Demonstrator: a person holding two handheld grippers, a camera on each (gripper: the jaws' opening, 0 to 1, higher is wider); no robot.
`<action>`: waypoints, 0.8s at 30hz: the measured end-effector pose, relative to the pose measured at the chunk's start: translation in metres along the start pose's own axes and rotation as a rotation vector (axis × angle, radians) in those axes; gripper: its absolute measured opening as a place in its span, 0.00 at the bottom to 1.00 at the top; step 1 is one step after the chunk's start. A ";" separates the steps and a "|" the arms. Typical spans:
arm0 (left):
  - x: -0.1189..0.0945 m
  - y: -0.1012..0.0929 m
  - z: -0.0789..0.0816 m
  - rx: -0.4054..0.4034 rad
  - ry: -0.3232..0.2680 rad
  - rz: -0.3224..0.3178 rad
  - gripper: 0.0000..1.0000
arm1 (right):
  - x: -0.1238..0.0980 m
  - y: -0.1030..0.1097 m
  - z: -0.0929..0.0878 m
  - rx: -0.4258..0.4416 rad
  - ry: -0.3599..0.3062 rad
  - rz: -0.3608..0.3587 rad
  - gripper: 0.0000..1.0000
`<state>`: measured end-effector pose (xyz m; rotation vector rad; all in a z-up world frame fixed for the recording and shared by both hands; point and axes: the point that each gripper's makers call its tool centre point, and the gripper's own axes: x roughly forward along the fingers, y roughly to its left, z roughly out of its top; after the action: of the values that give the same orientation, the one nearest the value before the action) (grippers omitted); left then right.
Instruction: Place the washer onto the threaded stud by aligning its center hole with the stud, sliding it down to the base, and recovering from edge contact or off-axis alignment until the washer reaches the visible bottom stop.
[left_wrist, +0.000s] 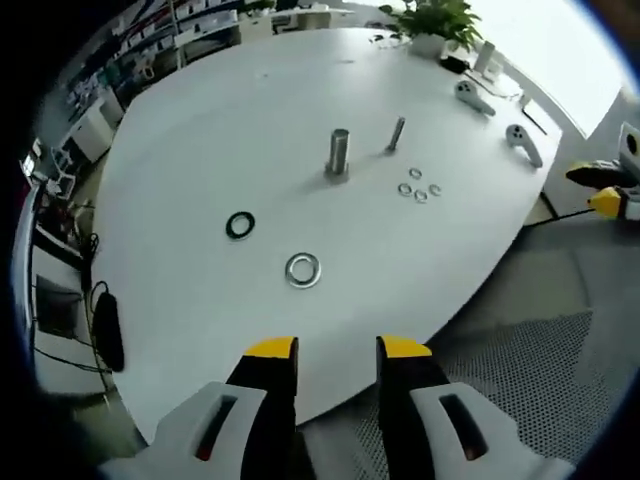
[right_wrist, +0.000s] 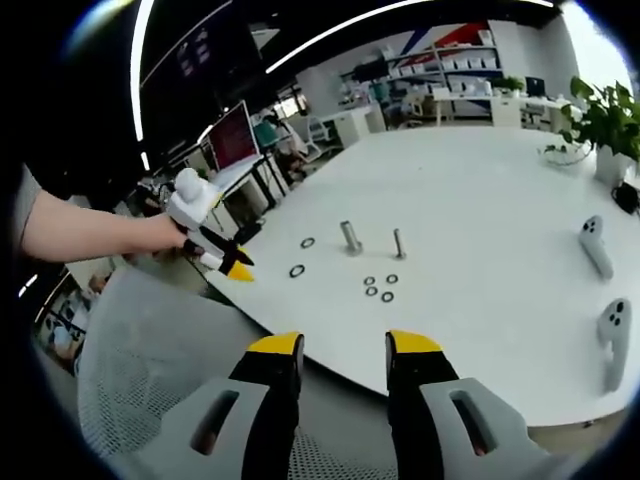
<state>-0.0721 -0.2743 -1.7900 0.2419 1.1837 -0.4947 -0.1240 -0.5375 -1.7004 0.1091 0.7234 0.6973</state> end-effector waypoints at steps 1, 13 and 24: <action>0.001 0.000 0.001 -0.006 0.003 -0.002 0.29 | 0.000 0.000 0.000 0.003 -0.002 -0.002 0.35; 0.035 0.001 0.032 -0.394 -0.051 -0.140 0.33 | 0.001 0.001 -0.002 0.004 0.015 0.005 0.35; 0.053 0.035 0.029 -0.281 -0.001 0.029 0.33 | 0.001 -0.001 -0.002 0.016 0.010 0.001 0.34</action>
<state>-0.0155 -0.2692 -1.8305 0.0169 1.2313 -0.2977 -0.1240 -0.5377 -1.7025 0.1202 0.7386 0.6936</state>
